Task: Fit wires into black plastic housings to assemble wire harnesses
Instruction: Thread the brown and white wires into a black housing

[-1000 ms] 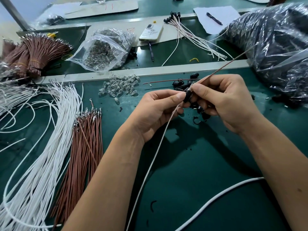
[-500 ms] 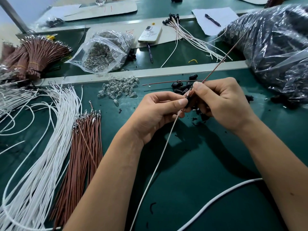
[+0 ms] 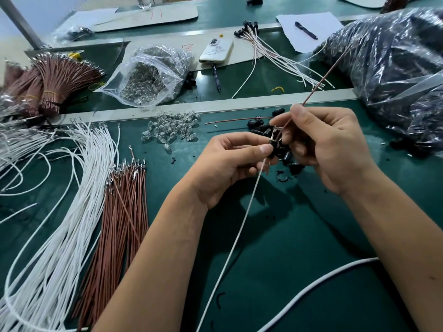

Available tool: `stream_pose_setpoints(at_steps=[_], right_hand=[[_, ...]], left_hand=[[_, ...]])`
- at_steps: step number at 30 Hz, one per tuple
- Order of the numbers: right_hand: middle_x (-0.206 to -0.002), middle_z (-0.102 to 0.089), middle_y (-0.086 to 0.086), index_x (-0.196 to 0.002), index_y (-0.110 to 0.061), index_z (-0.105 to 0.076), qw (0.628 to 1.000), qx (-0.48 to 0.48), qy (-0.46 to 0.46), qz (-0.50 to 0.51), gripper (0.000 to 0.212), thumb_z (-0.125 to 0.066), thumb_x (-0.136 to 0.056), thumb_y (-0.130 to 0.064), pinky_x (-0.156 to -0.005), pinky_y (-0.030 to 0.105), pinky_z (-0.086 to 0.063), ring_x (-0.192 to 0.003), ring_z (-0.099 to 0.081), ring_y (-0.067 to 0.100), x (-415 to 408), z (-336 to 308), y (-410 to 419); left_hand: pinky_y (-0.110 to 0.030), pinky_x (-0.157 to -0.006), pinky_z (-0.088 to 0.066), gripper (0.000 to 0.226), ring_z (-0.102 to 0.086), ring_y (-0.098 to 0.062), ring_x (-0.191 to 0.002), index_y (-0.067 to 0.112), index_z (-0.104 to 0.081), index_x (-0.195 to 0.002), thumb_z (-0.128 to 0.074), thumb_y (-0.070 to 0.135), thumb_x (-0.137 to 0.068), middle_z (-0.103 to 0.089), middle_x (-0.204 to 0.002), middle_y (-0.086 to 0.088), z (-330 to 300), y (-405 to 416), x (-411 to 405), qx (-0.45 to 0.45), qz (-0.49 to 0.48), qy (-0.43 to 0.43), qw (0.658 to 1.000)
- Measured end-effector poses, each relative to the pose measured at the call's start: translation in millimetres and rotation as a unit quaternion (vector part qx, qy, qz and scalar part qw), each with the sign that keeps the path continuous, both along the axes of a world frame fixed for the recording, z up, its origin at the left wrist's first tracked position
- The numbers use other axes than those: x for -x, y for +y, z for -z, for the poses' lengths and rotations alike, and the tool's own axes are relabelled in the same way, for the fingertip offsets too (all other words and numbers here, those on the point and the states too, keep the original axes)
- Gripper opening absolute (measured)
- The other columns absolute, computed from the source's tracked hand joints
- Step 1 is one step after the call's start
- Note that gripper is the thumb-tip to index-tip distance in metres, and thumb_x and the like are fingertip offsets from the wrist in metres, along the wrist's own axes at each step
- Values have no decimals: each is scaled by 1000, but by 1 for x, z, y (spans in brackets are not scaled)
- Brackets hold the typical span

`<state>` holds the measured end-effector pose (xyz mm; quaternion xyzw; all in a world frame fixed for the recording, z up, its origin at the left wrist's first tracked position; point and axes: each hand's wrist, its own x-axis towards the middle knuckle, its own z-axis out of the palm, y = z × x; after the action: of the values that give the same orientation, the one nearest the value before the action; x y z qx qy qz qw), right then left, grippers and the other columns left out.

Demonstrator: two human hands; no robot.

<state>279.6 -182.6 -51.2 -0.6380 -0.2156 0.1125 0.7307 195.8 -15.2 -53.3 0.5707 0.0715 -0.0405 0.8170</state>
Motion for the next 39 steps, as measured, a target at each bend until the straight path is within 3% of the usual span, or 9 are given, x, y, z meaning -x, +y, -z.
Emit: stream_pose_setpoints(at_steps=[3, 8, 14, 19, 23, 29, 32, 35, 39], right_hand=[[-67, -63, 6, -93, -7, -76, 999, 34, -2, 14, 32, -61, -103, -33, -41, 16, -29, -46, -44, 10, 2, 6, 4], [-61, -66, -2, -79, -13, -74, 985, 128, -118, 6, 27, -72, -96, -34, -44, 16, -38, -47, -48, 6, 10, 15, 12], [-60, -67, -6, -80, -15, -77, 986, 111, -126, -4, 15, -76, -94, -20, -49, 6, -38, -46, -54, 0, 13, 16, 15], [-58, -61, -6, -78, -8, -73, 987, 110, -115, -38, 15, -75, -92, -13, -49, 9, -35, -46, -47, 0, 13, 12, 12], [-55, -56, -6, -74, -4, -69, 975, 149, -111, -122, 16, -72, -88, -12, -48, 10, -33, -46, -43, 1, 14, 5, 8], [-60, -61, 1, -73, -20, -70, 898, 277, -102, -327, 17, -70, -89, -23, -50, 21, -37, -52, -49, 8, 16, -5, -1], [-62, -64, 6, -82, -13, -72, 942, 228, -72, -236, 28, -72, -96, -37, -43, 19, -36, -46, -47, 9, 20, 2, 8], [-62, -59, 21, -81, -2, -69, 972, 194, -54, -120, 39, -67, -100, -35, -39, 23, -32, -44, -44, 17, 21, 9, 16], [-58, -61, 7, -77, -12, -77, 958, 216, -34, -186, 31, -67, -99, -30, -37, 18, -31, -41, -44, 11, 18, 5, 9]], left_hand=[[-18, -59, -48, 15, -60, -15, -63, 10, -71, -87, -73, 14, -73, -73, -81, -14, -1, 1, -3, 47, -54, 1, 997], [-20, -59, -49, 8, -65, -14, -65, 17, -73, -78, -75, 16, -71, -74, -80, -8, 1, 3, -6, 94, -121, 2, 988], [-24, -71, -47, 11, -69, -12, -81, 18, -73, -81, -76, 19, -71, -76, -94, -4, 4, 3, -6, 72, -104, -15, 992], [-21, -65, -49, 7, -66, -12, -75, 16, -75, -81, -73, 17, -74, -76, -91, -4, 4, 3, -8, 107, -107, -19, 988], [-20, -62, -46, 18, -59, -12, -73, 9, -70, -90, -71, 17, -75, -75, -89, -4, 3, 6, -10, 151, -145, -20, 978], [-19, -61, -48, 14, -59, -14, -71, 13, -68, -88, -70, 17, -75, -75, -87, -4, 1, 13, -8, 141, -172, -29, 974], [-23, -64, -48, 15, -58, -16, -70, 11, -67, -89, -70, 15, -75, -75, -87, -6, 2, 10, -7, 94, -137, -30, 986], [-30, -74, -50, 22, -61, -16, -69, 9, -68, -96, -70, 13, -75, -74, -89, -8, 2, 7, -6, 77, -112, -38, 990], [-20, -67, -51, 23, -63, -12, -66, 7, -69, -97, -70, 11, -75, -75, -88, -9, 2, 9, -7, 97, -137, -60, 984]])
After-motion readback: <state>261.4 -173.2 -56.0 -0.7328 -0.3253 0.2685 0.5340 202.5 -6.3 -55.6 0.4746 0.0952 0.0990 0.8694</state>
